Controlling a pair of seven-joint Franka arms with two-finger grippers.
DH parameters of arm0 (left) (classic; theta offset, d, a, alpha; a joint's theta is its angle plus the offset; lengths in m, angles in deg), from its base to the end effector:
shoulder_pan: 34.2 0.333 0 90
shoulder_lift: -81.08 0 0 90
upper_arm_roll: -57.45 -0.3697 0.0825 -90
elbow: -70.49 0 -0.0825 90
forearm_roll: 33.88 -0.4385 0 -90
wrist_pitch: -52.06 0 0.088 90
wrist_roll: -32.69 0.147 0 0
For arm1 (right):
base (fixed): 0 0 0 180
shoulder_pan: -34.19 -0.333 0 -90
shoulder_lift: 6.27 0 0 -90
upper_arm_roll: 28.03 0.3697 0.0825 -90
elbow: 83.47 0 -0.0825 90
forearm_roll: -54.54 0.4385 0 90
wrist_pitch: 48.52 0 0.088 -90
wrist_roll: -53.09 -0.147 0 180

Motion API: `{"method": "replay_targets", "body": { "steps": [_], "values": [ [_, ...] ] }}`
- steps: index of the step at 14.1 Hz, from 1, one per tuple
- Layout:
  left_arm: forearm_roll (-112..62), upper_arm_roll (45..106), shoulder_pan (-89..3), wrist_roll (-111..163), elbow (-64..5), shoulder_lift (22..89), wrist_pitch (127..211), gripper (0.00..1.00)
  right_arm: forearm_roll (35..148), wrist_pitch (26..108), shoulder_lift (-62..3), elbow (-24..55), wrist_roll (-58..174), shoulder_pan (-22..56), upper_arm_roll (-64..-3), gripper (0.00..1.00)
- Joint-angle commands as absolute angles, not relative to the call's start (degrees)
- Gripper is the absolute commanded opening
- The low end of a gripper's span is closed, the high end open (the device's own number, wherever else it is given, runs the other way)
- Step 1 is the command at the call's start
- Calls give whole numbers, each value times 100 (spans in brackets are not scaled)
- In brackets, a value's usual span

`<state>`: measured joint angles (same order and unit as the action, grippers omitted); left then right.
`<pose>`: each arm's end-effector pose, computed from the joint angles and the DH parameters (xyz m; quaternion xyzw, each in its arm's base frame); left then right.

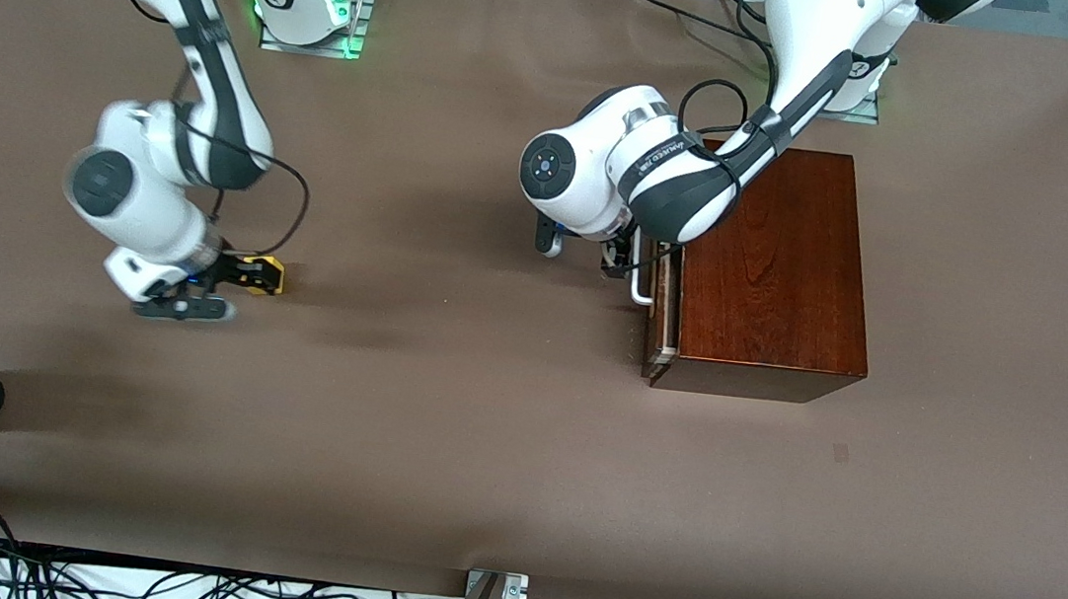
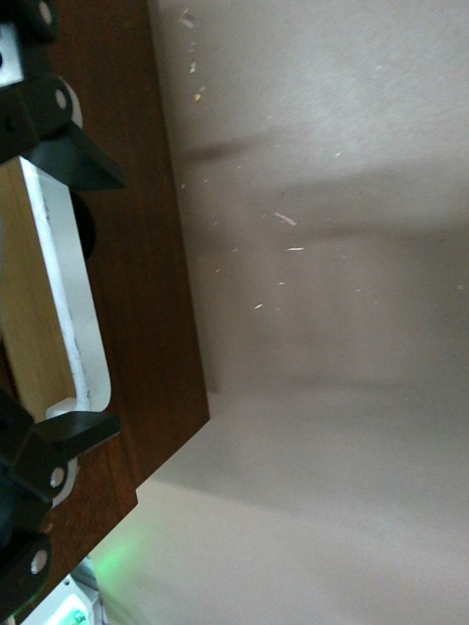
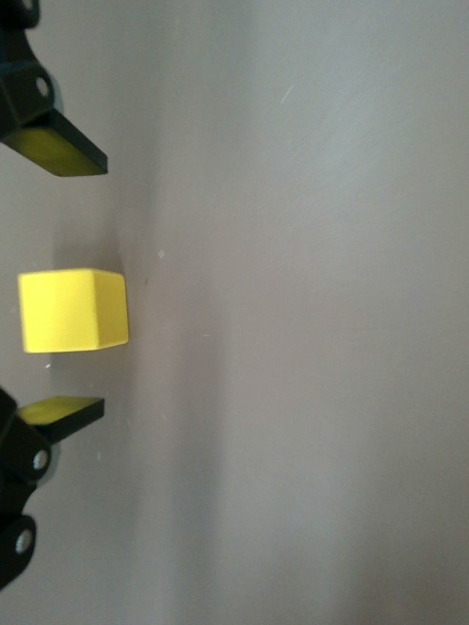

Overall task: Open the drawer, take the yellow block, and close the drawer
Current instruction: 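Release the cube on the table while the left gripper shuts the drawer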

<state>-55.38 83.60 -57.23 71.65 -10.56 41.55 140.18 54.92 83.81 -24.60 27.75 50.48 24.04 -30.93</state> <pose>0.5496 -0.4706 0.2754 -0.6747 0.6960 0.2393 0.0555 0.6746 0.0874 0.3001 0.9989 0.0398 0.0248 0.0033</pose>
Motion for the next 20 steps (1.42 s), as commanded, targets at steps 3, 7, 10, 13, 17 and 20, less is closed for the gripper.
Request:
{"method": "replay_targets", "body": {
  "steps": [3, 7, 10, 13, 17, 20],
  "values": [
    [-5655, 8294, -5609, 7268, -1089, 4294, 13687, 100, 5472, 6684, -1270, 2079, 5080, 2435, -3076, 100],
    [-5594, 8337, -5556, 7242, -1046, 4346, 13625, 100, 5445, 5468, -1251, 1225, 5491, 2435, -3093, 100],
    [-5192, 8346, -5539, 7092, -731, 4601, 13661, 100, 5428, 5467, -1269, 1197, 5669, 2435, -3216, 100],
    [-4645, 8346, -5031, 6864, -246, 4960, 13625, 100, 5445, 5467, -1313, 1180, 5993, 2444, -3234, 100],
    [-4540, 8320, -4170, 6837, -96, 5654, 13582, 100, 5463, 5467, -1322, 1180, 6012, 2452, -3234, 100],
    [-4539, 7971, -3745, 6732, -235, 6093, 13643, 100, 5463, 5467, -1348, 1180, 6029, 2461, -3243, 100]
  ]
}}
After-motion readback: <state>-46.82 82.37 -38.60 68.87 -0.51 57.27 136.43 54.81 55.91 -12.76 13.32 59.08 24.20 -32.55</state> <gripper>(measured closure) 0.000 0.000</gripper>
